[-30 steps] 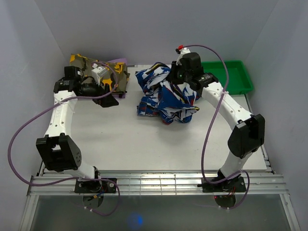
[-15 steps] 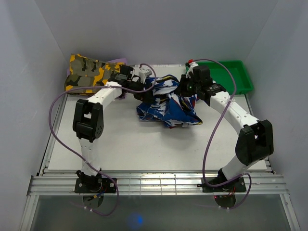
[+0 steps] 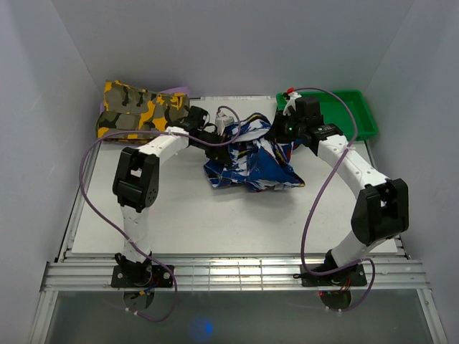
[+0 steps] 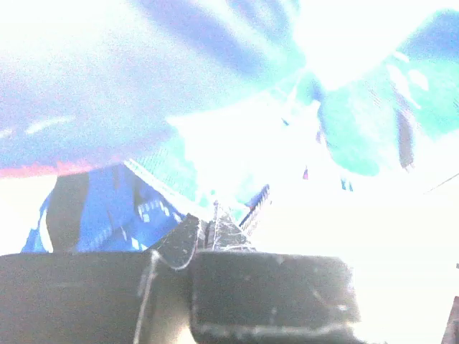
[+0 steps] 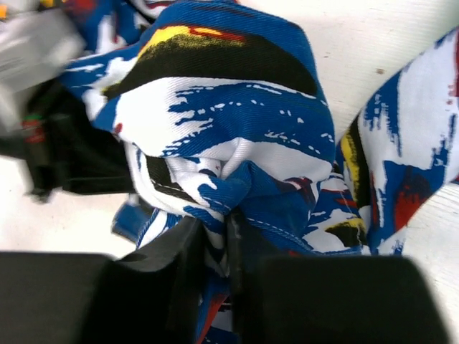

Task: Fold and stack the trousers
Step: Move the trousers to the center of the board, then flatten the trousers out

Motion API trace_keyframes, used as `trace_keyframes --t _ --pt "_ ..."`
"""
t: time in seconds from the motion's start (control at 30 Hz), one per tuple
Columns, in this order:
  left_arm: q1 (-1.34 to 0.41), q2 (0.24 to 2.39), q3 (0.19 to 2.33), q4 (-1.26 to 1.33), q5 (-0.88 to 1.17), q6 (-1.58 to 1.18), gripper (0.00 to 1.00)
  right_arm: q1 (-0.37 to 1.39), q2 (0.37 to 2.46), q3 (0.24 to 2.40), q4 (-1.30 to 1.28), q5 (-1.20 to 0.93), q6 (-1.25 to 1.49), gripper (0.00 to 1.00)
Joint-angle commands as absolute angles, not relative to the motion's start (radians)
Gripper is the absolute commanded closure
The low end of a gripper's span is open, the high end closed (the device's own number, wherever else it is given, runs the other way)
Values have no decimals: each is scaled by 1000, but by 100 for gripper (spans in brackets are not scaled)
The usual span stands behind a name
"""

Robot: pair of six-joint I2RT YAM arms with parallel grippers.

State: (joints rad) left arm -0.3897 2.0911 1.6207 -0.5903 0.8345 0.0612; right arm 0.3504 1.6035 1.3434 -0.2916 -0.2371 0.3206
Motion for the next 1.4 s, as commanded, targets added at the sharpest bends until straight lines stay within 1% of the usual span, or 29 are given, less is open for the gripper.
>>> trace_keyframes --t 0.0,0.03,0.07,0.13,0.17,0.2,0.27,0.3,0.33,0.43,0.5,0.57,0.7,0.73,0.77,0.83,0.87,0.9,0.93,0.97,1.07,1.1,1.13,1.2,1.23,1.27,1.3,1.33,1.37 --pt "-341 1788 1545 -741 809 338 100 292 1572 1358 -300 -248 247 67" --pt "-331 1746 1525 -777 780 407 100 287 1572 1356 -319 -259 221 57" --pt "-328 1670 1504 -846 760 554 100 279 1571 1353 -339 -271 163 39" --pt "-324 1591 1412 -903 717 700 100 278 1569 1353 -385 -298 105 24" --pt "-321 1553 1376 -941 665 818 100 278 1575 1358 -393 -302 68 12" --pt "-319 1478 1297 -954 643 877 100 278 1585 1368 -400 -317 52 9" --pt "-310 1401 1212 -957 595 980 100 279 1623 1419 -411 -351 31 5" --pt "-307 1322 1168 -944 560 1065 100 281 1643 1439 -410 -385 23 2" --pt "-301 1283 1085 -924 546 1106 100 284 1660 1457 -400 -396 25 2" --pt "-296 1137 971 -816 493 1201 100 316 1753 1540 -388 -440 25 2" --pt "-290 1083 861 -743 427 1238 100 351 1830 1591 -388 -468 11 2" --pt "-244 1014 763 -707 404 1319 100 396 1902 1627 -417 -466 -34 2" --pt "-144 898 649 -661 381 1377 100 457 1989 1657 -471 -471 -101 2" --pt "-132 878 638 -657 356 1373 96 475 2003 1661 -486 -466 -118 2" --pt "-130 836 634 -650 344 1333 91 482 2025 1664 -501 -463 -150 2" --pt "-124 812 656 -650 316 1258 63 489 2037 1661 -551 -480 -182 2" --pt "-118 804 672 -660 292 1170 45 494 2033 1655 -569 -488 -225 3" --pt "-111 798 713 -676 284 1129 35 498 2026 1645 -587 -486 -247 3" --pt "-88 798 732 -696 281 1096 19 502 2022 1614 -627 -483 -271 4" --pt "-75 796 748 -712 267 1018 19 508 2010 1596 -652 -482 -320 5" --pt "-9 805 793 -686 242 904 15 534 1979 1493 -730 -456 -386 10" --pt "-2 814 805 -675 232 828 13 547 1962 1459 -732 -419 -418 11" --pt "73 851 833 -667 232 793 12 578 1948 1390 -713 -398 -429 11" --pt "130 912 876 -669 285 727 11 615 1893 1330 -687 -347 -455 11" --pt "182 998 903 -682 319 665 11 653 1876 1306 -674 -333 -472 11" --pt "202 1052 979 -727 357 634 13 673 1849 1278 -660 -325 -483 11" --pt "215 1108 1023 -751 432 606 14 692 1838 1272 -658 -316 -494 11" --pt "225 1218 1064 -777 469 562 17 724 1829 1266 -657 -311 -505 11" --pt "229 1270 1147 -835 507 548 19 736 1806 1258 -654 -305 -509 11"
